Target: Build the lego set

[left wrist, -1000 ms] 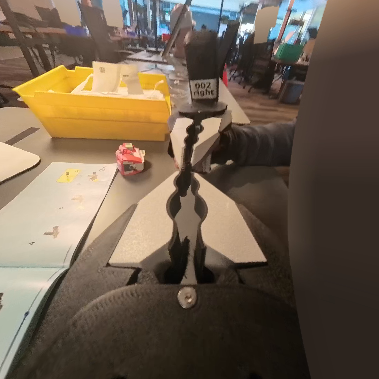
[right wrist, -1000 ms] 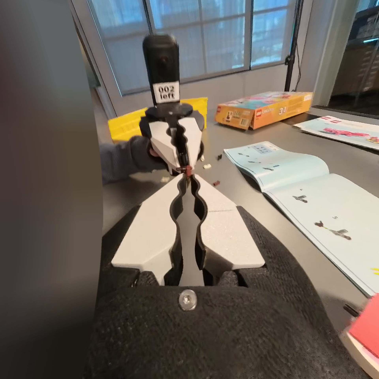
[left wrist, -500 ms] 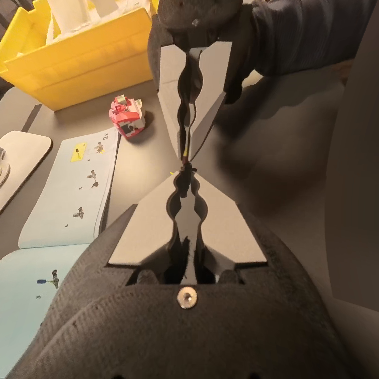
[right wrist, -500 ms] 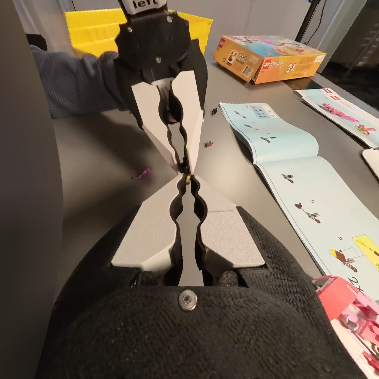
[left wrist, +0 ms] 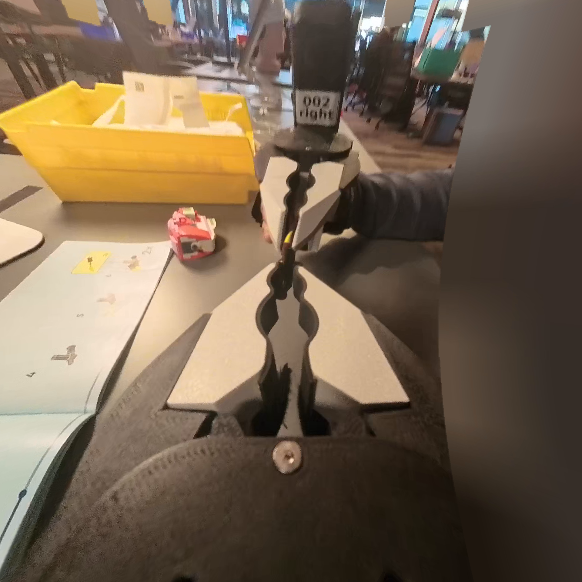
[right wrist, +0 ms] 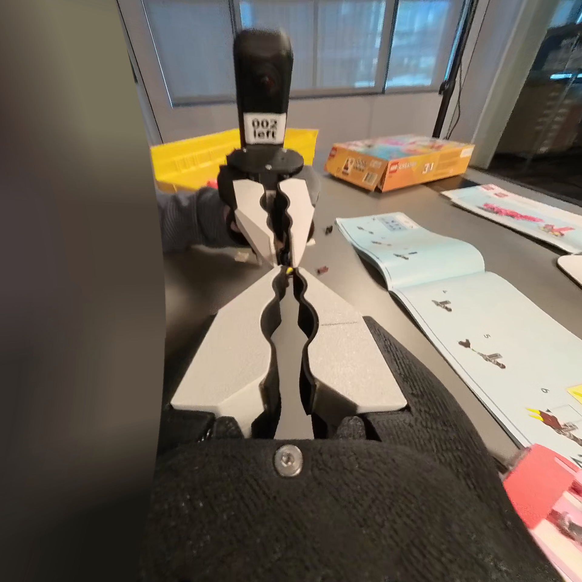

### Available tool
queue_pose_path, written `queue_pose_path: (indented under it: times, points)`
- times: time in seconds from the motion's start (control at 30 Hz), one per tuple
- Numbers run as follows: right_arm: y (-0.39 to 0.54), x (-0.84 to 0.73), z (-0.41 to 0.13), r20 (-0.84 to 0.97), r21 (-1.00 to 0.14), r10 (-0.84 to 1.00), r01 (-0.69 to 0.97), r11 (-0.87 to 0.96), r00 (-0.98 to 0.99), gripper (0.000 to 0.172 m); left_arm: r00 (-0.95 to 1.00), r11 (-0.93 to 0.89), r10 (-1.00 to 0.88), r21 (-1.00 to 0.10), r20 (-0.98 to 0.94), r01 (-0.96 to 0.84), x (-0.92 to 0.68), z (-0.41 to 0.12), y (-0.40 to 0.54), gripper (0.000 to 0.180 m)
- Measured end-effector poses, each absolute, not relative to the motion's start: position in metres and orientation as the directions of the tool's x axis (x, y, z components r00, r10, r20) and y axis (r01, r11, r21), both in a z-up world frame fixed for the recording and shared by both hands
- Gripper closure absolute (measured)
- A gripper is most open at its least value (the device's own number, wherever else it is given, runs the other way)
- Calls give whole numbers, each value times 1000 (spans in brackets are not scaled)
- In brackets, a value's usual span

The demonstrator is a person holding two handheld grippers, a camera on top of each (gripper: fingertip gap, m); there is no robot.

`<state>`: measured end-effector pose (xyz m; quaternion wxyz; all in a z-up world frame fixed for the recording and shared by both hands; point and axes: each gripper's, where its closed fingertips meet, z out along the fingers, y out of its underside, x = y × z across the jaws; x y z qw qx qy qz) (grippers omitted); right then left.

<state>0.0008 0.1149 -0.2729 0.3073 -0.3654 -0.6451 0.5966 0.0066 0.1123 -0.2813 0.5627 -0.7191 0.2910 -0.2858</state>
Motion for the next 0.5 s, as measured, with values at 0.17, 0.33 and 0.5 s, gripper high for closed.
queue_pose_path:
  times: [0.17,0.33,0.5]
  points:
    - [114,3,-253,-63,-997,832,-2,-77,-551,169,649,-142,-749,-989,131,36,7,-259,111,175]
    - [113,6,-245,-60,-994,825,-39,-98,-562,169,633,-121,-759,-988,154,95,10,-250,110,176]
    - [113,8,-238,-87,-985,810,-71,-157,-580,169,616,-104,-765,-980,188,171,11,-243,110,176]
